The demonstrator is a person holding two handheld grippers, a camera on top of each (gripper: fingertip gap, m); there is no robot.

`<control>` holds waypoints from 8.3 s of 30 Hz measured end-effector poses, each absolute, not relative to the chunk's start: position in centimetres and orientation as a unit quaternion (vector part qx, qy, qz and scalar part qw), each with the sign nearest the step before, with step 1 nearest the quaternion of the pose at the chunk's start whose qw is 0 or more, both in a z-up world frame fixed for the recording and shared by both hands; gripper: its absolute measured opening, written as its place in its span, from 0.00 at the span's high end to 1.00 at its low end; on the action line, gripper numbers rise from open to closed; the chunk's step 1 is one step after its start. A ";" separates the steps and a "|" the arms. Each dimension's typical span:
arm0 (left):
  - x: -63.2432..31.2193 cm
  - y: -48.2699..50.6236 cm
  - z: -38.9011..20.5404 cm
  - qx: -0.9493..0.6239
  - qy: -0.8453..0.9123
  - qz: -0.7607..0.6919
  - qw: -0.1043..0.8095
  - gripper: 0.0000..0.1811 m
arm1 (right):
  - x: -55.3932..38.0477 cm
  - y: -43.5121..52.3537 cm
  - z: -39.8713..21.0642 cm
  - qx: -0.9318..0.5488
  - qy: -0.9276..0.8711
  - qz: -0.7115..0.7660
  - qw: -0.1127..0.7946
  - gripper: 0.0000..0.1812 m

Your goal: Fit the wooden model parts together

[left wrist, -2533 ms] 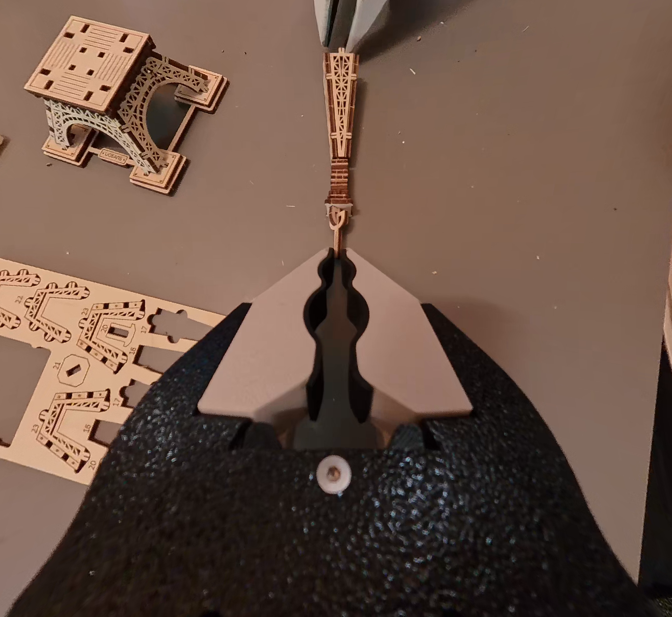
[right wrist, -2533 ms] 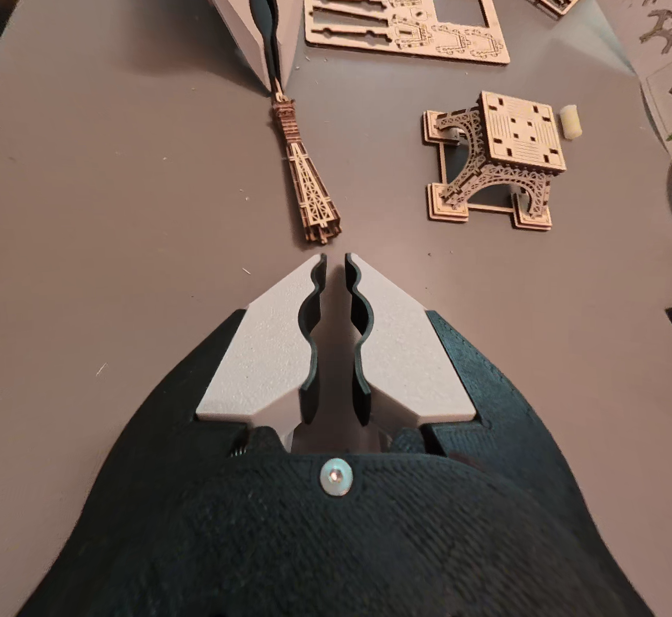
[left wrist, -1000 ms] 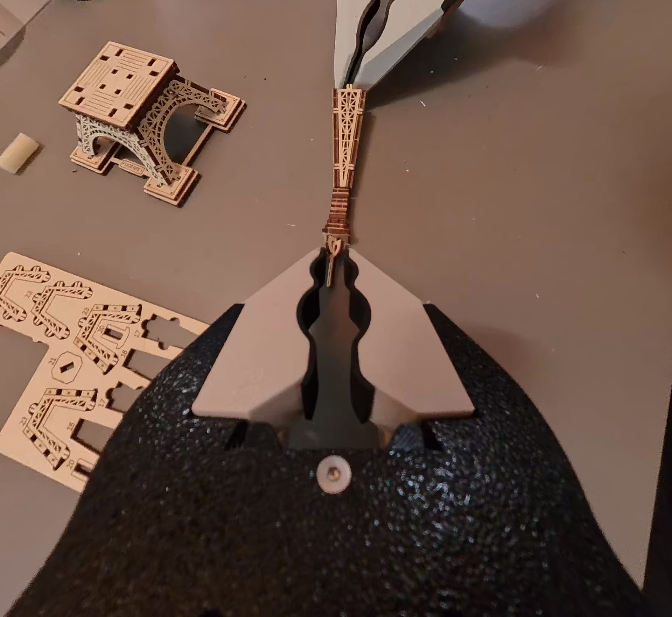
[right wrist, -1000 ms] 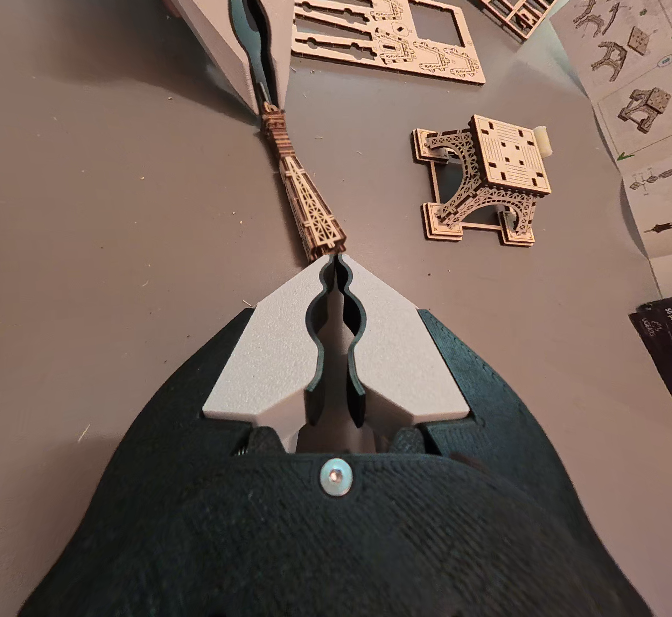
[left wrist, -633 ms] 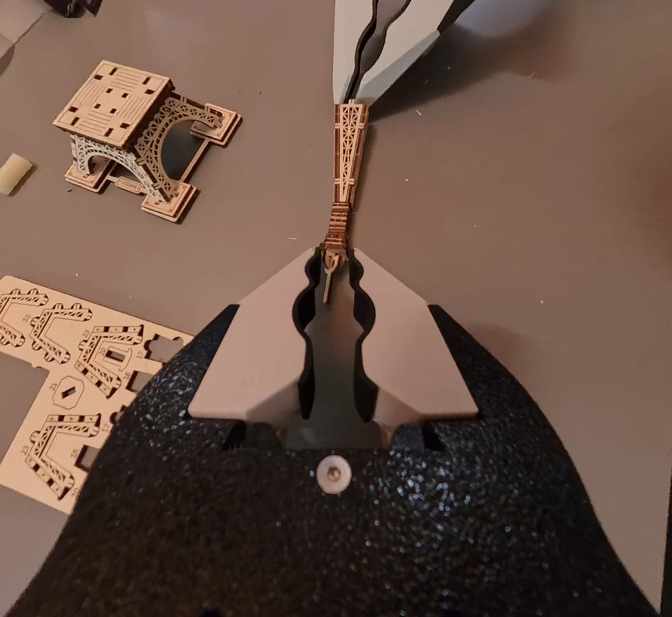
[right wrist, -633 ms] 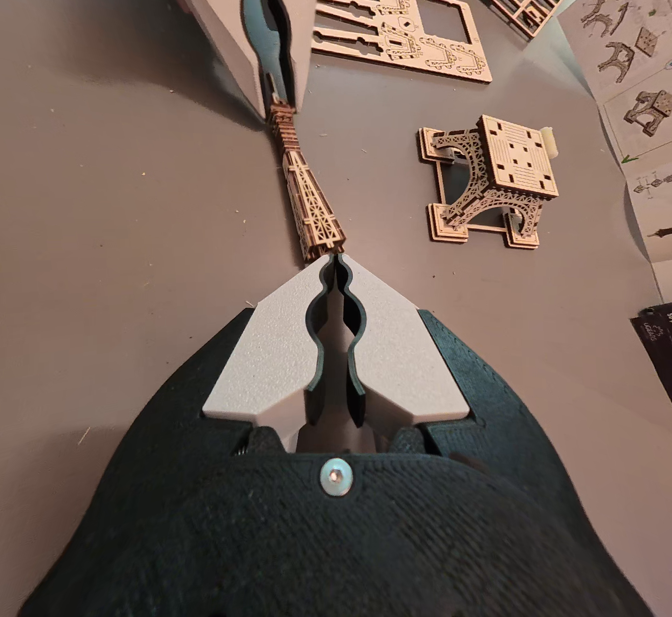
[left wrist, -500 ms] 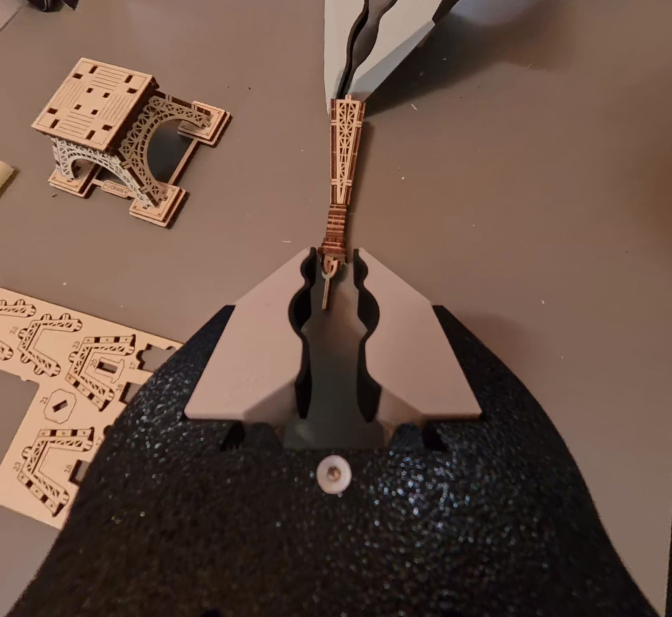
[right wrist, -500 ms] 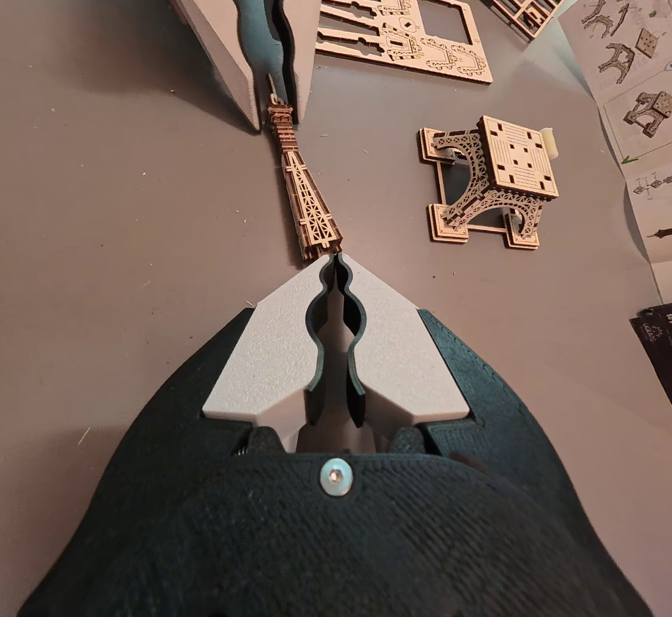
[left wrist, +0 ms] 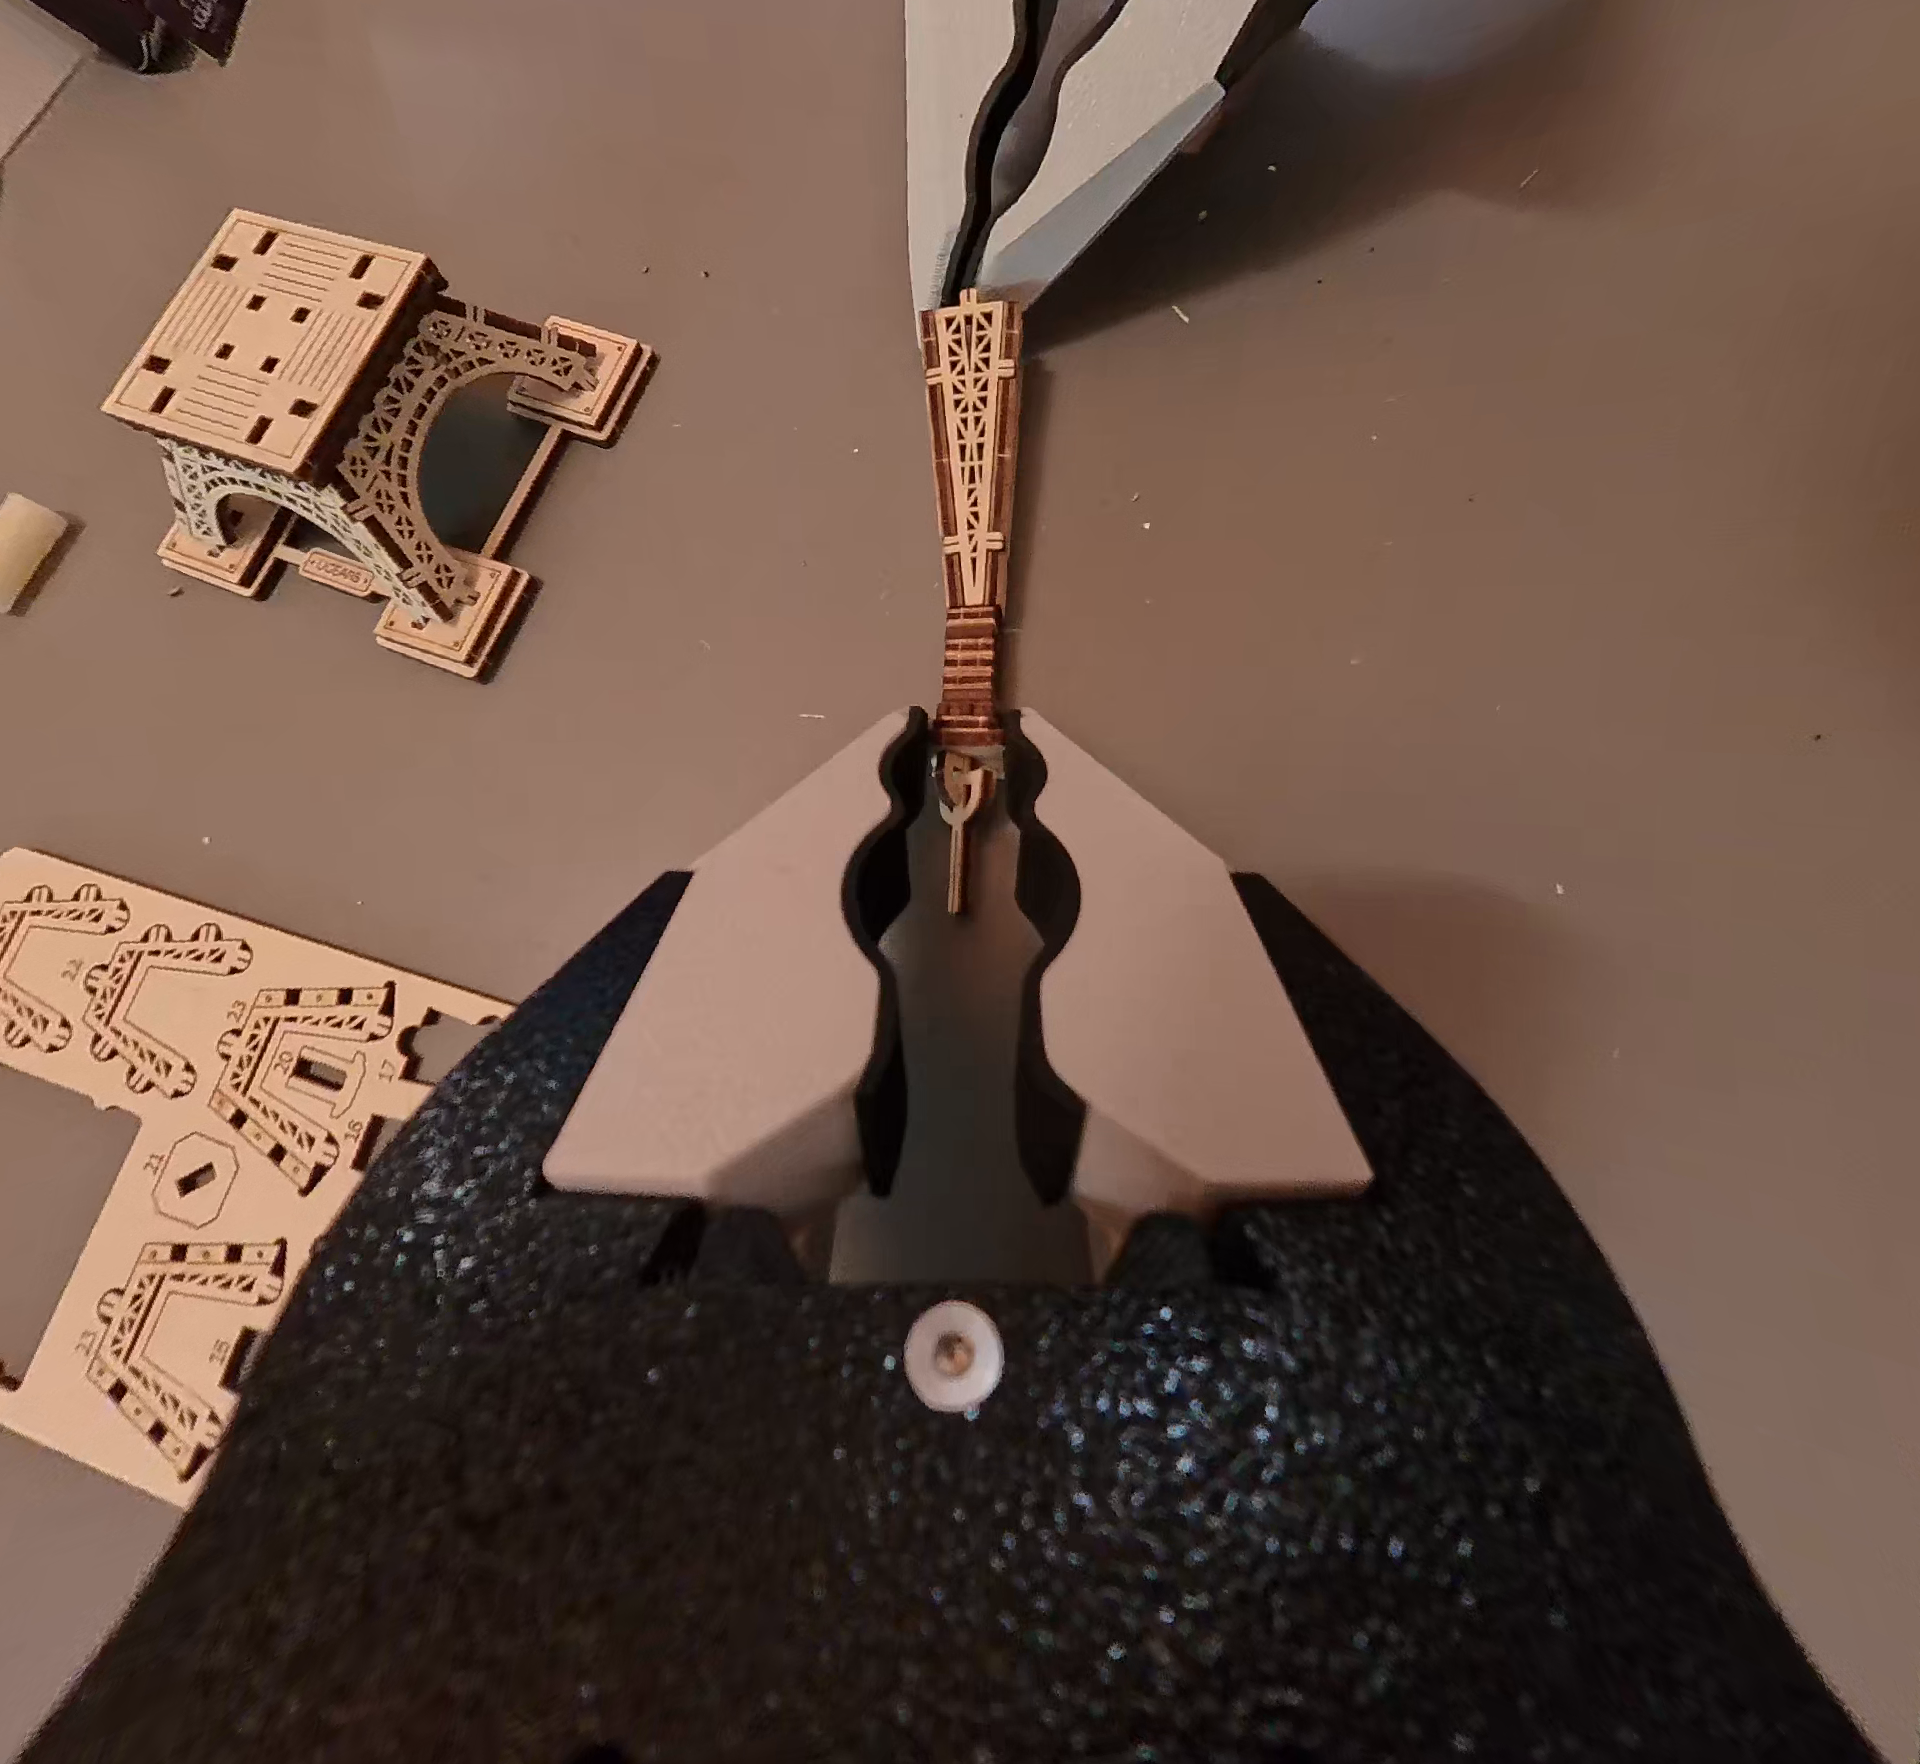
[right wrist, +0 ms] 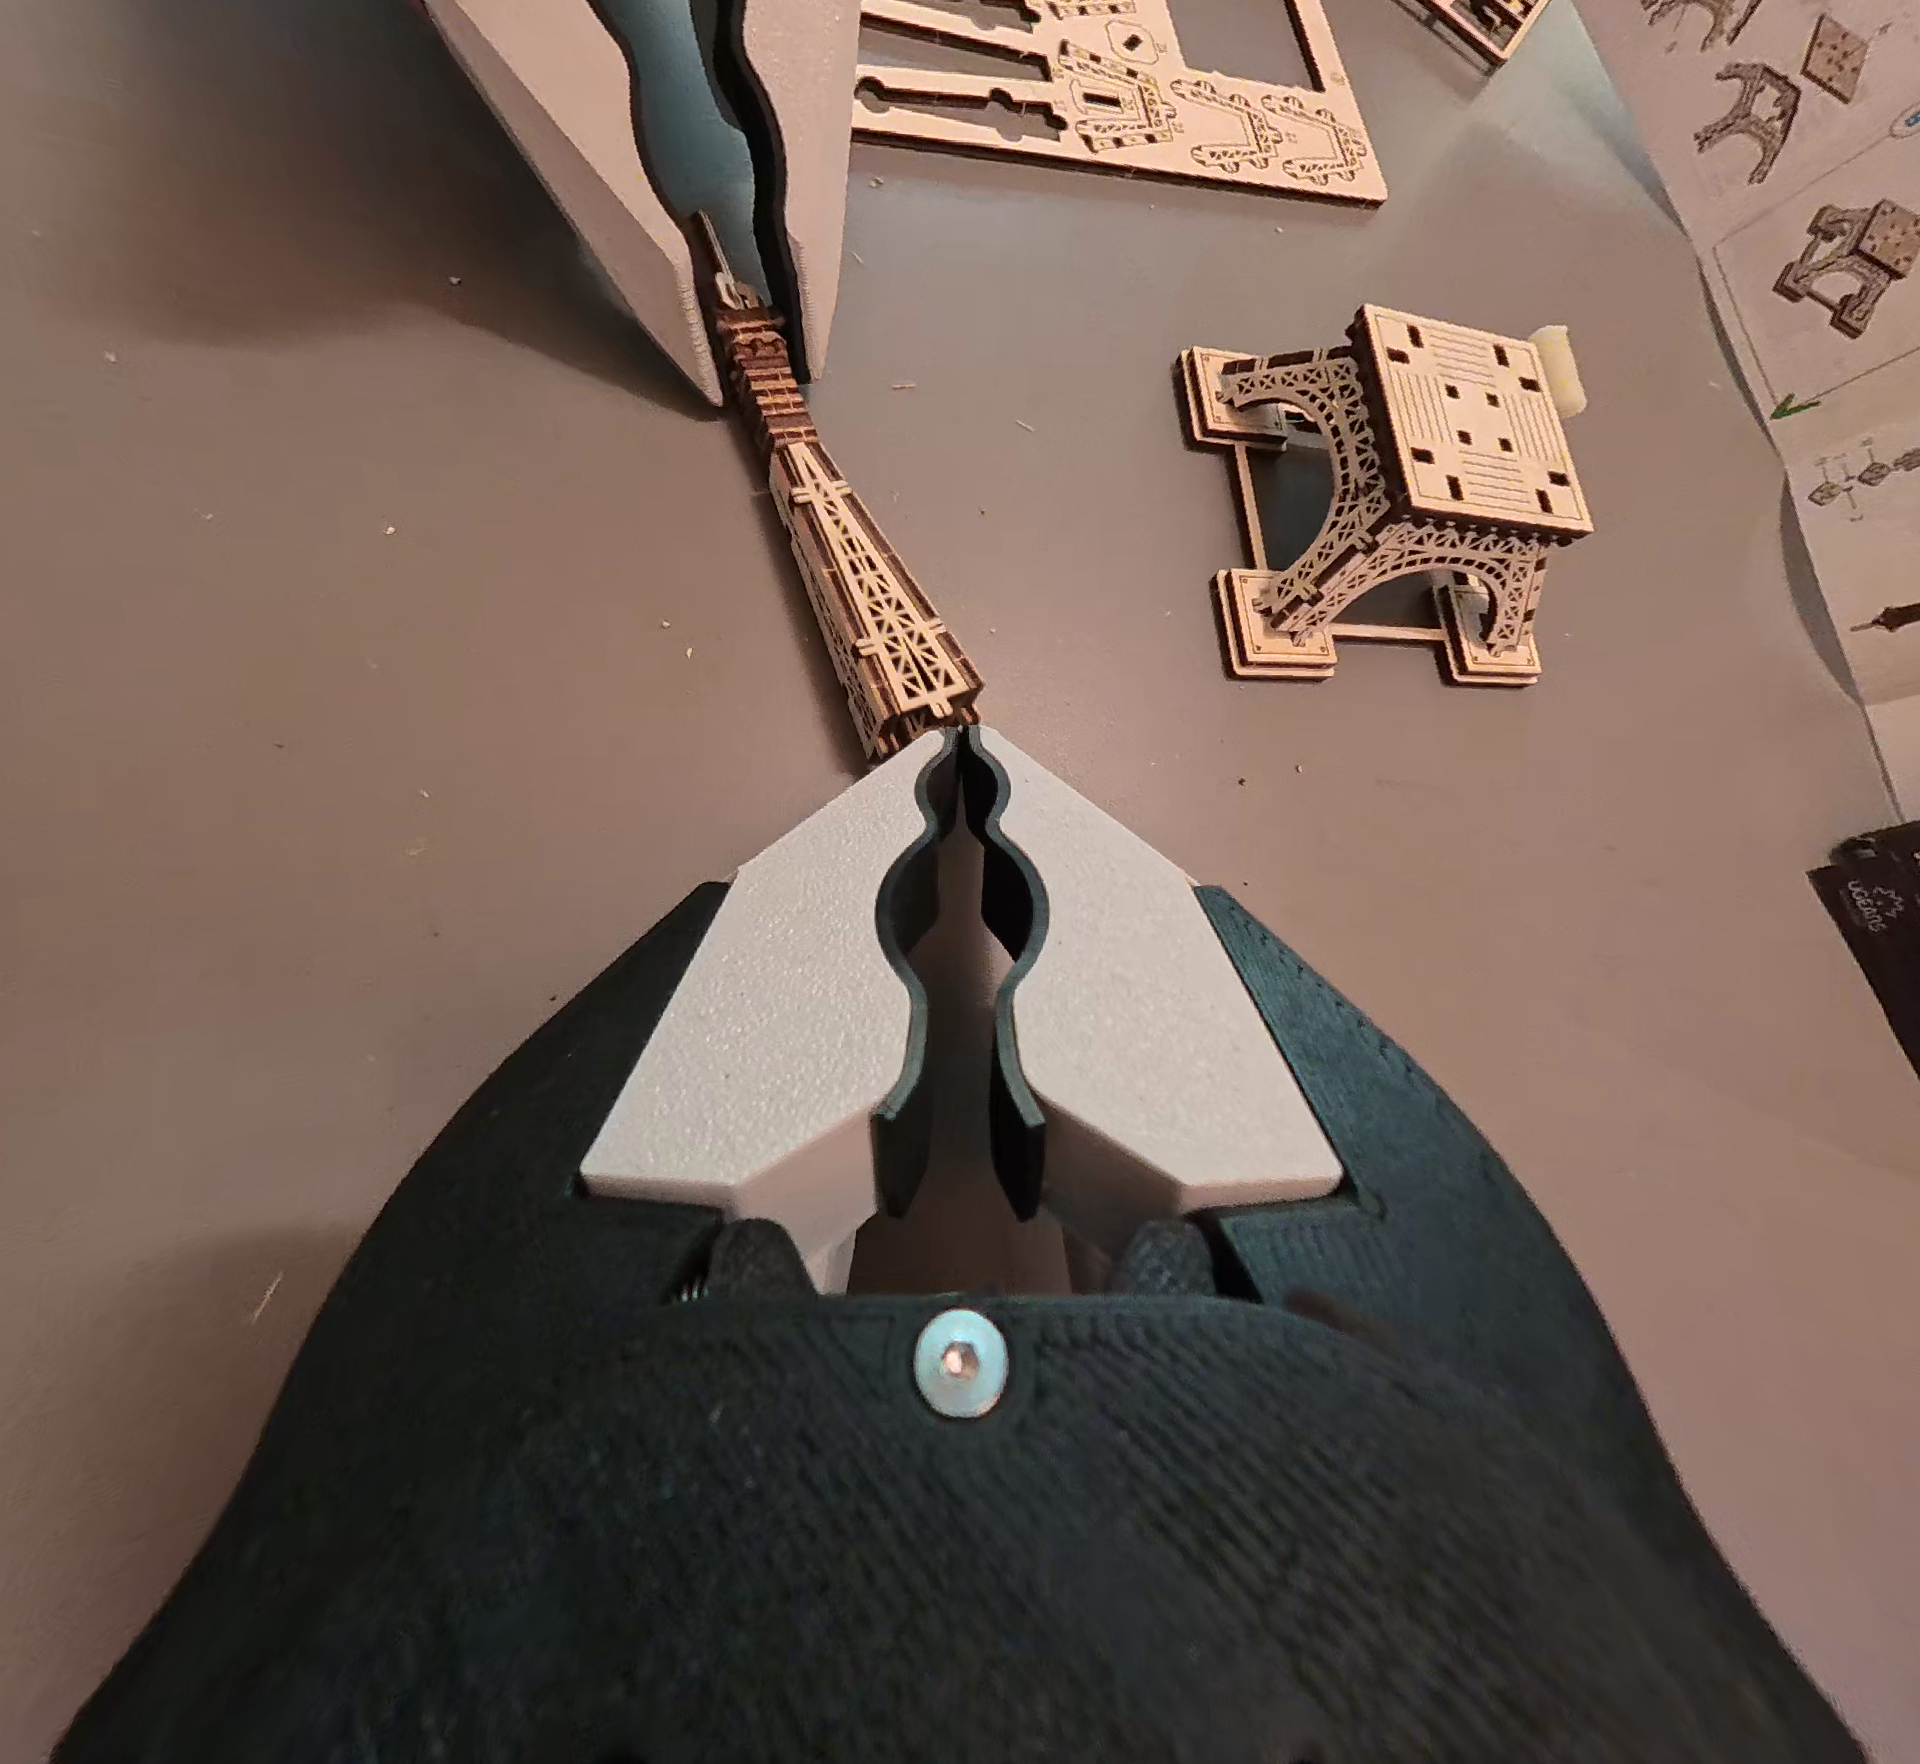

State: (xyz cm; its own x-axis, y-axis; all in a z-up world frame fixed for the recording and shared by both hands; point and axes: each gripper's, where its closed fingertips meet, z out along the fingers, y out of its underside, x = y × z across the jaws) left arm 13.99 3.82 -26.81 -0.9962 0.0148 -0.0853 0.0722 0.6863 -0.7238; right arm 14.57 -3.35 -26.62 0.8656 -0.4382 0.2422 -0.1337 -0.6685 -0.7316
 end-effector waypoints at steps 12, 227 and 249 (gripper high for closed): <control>13.9 3.7 -26.8 0.009 0.917 -0.397 0.049 0.93 | 14.6 -3.3 -26.6 -0.889 0.170 -0.202 0.374 1.00; -0.7 8.5 0.0 0.108 0.729 -0.644 0.206 0.93 | -1.8 3.4 0.0 -0.554 -0.130 -0.276 0.775 0.91; 3.2 3.3 -7.3 0.065 0.780 -0.580 0.227 0.80 | 3.9 4.0 -5.7 -0.756 0.091 -0.280 0.584 0.91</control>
